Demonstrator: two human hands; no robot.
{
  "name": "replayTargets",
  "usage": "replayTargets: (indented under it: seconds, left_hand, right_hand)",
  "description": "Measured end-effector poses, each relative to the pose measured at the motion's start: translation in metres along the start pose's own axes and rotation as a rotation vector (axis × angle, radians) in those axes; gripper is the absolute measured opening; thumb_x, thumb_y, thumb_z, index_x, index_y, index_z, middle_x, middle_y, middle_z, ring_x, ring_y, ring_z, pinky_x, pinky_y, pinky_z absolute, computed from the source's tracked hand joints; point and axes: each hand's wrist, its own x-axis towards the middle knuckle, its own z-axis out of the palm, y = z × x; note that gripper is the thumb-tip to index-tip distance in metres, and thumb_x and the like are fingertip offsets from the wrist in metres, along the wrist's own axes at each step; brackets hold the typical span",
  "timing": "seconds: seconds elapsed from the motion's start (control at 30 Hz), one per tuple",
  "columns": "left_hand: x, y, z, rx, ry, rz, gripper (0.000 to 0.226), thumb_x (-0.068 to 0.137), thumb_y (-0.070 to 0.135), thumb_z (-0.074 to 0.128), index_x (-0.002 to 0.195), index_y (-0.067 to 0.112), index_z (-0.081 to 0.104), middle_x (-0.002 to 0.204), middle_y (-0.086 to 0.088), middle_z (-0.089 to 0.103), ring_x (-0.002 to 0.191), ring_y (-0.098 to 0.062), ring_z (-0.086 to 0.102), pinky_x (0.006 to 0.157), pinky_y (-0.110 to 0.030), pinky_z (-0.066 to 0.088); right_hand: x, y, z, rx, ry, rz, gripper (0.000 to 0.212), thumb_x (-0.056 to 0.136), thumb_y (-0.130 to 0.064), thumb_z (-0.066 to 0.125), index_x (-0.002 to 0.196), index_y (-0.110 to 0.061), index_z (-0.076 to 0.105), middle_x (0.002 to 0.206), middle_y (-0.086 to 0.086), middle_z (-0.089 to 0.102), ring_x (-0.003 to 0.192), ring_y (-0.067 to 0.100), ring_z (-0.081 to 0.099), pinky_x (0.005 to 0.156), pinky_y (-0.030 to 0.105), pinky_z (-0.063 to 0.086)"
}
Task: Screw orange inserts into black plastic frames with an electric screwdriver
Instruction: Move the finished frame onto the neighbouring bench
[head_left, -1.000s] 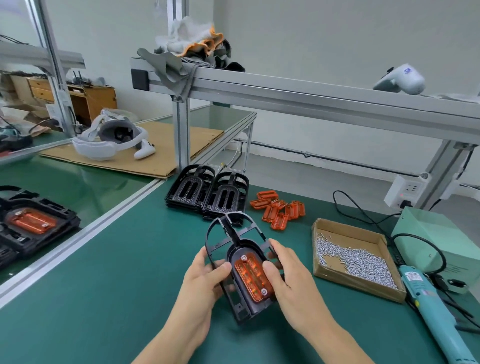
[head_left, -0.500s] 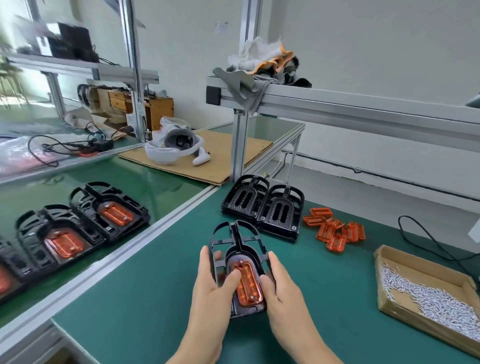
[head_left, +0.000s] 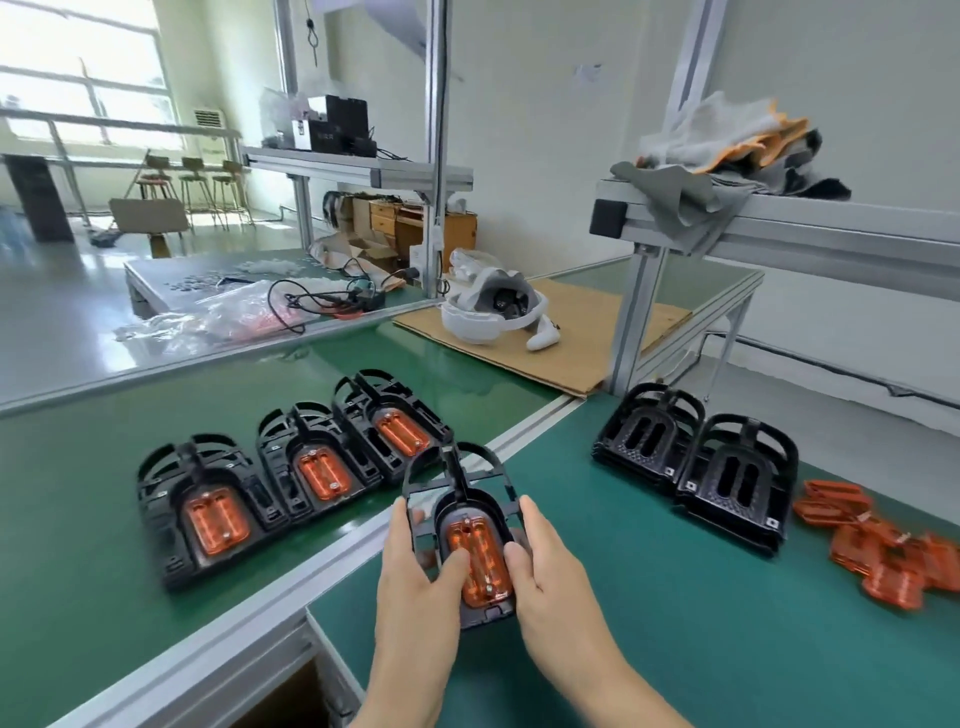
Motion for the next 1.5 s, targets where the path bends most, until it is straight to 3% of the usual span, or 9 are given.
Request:
replayTargets:
  seconds: [0.1, 0.37, 0.43, 0.47, 0.53, 0.63, 0.87, 1.07, 1.5]
  left_hand:
    - [0.013, 0.0, -0.025, 0.005, 0.095, -0.001, 0.071, 0.091, 0.007, 0.059, 0.147, 0.034, 0.026, 0.134, 0.011, 0.048, 0.113, -0.014, 0.056, 0.093, -0.04, 0.051]
    - [0.046, 0.008, -0.088, 0.093, 0.33, 0.069, 0.068, 0.091, 0.007, 0.058, 0.149, 0.024, 0.026, 0.128, 0.007, 0.054, 0.09, 0.006, 0.06, 0.068, -0.01, 0.048]
    - [0.054, 0.01, -0.105, 0.137, 0.399, 0.096, 0.067, 0.091, 0.006, 0.058, 0.149, 0.021, 0.027, 0.117, 0.009, 0.058, 0.079, 0.017, 0.057, 0.061, -0.002, 0.043]
    - [0.059, 0.01, -0.115, 0.152, 0.43, 0.108, 0.067, 0.091, 0.006, 0.058, 0.149, 0.021, 0.028, 0.123, 0.008, 0.057, 0.088, 0.016, 0.056, 0.071, -0.003, 0.044]
    - [0.067, 0.009, -0.133, 0.157, 0.474, 0.107, 0.067, 0.091, 0.007, 0.058, 0.149, 0.023, 0.027, 0.139, 0.003, 0.049, 0.113, -0.006, 0.055, 0.095, -0.028, 0.048]
    - [0.08, 0.006, -0.155, 0.199, 0.515, 0.088, 0.066, 0.092, 0.009, 0.055, 0.149, 0.025, 0.026, 0.139, -0.004, 0.051, 0.116, -0.024, 0.056, 0.098, -0.047, 0.047]
    - [0.103, 0.007, -0.17, 0.517, 0.6, 0.056, 0.064, 0.091, 0.003, 0.049, 0.149, 0.003, 0.021, 0.153, -0.016, 0.028, 0.14, -0.03, 0.028, 0.116, -0.046, 0.019]
    - [0.115, -0.007, -0.171, 0.379, 0.592, -0.011, 0.065, 0.092, 0.003, 0.045, 0.15, 0.003, 0.014, 0.155, -0.015, 0.023, 0.144, -0.027, 0.02, 0.118, -0.044, 0.015]
    - [0.114, -0.011, -0.173, 0.568, 0.529, -0.104, 0.073, 0.096, 0.021, 0.047, 0.152, 0.01, 0.002, 0.159, -0.01, 0.012, 0.146, -0.024, 0.012, 0.118, -0.044, 0.008]
  right_hand:
    - [0.013, -0.013, 0.026, 0.007, -0.05, -0.037, 0.049, 0.105, -0.026, 0.035, 0.152, -0.024, 0.022, 0.125, -0.028, 0.036, 0.106, -0.027, 0.033, 0.081, -0.01, 0.02]
    - [0.048, -0.06, 0.086, 0.006, -0.19, -0.173, 0.053, 0.105, -0.023, 0.033, 0.155, -0.023, 0.012, 0.156, -0.011, 0.023, 0.139, -0.002, 0.023, 0.102, 0.002, 0.013]
    - [0.053, -0.073, 0.102, -0.007, -0.205, -0.231, 0.052, 0.105, -0.018, 0.033, 0.154, -0.021, 0.015, 0.154, -0.014, 0.022, 0.137, -0.007, 0.017, 0.096, -0.007, 0.006]
    - [0.055, -0.078, 0.11, -0.028, -0.213, -0.265, 0.051, 0.104, -0.014, 0.032, 0.153, -0.02, 0.018, 0.154, -0.013, 0.023, 0.139, -0.006, 0.017, 0.092, -0.01, 0.004]
    - [0.057, -0.086, 0.128, -0.101, -0.248, -0.326, 0.055, 0.103, -0.007, 0.032, 0.154, -0.015, 0.015, 0.16, -0.008, 0.014, 0.146, 0.003, 0.009, 0.099, -0.005, 0.0]
    - [0.061, -0.095, 0.149, -0.187, -0.315, -0.35, 0.067, 0.099, 0.004, 0.034, 0.156, -0.017, 0.007, 0.162, -0.009, -0.006, 0.148, 0.005, -0.001, 0.107, 0.009, 0.005]
    - [0.077, -0.113, 0.179, -0.244, -0.37, -0.375, 0.066, 0.092, 0.011, 0.043, 0.152, -0.007, 0.023, 0.163, 0.0, 0.004, 0.148, 0.015, 0.014, 0.117, 0.027, 0.023]
    - [0.077, -0.105, 0.195, -0.381, -0.309, -0.468, 0.055, 0.098, -0.003, 0.042, 0.151, -0.012, 0.028, 0.161, 0.003, 0.015, 0.148, 0.014, 0.006, 0.121, 0.033, 0.004]
    - [0.074, -0.095, 0.191, -0.569, -0.296, -0.518, 0.069, 0.094, -0.006, 0.047, 0.155, -0.017, 0.015, 0.163, 0.006, -0.005, 0.149, 0.02, -0.011, 0.119, 0.041, -0.011]
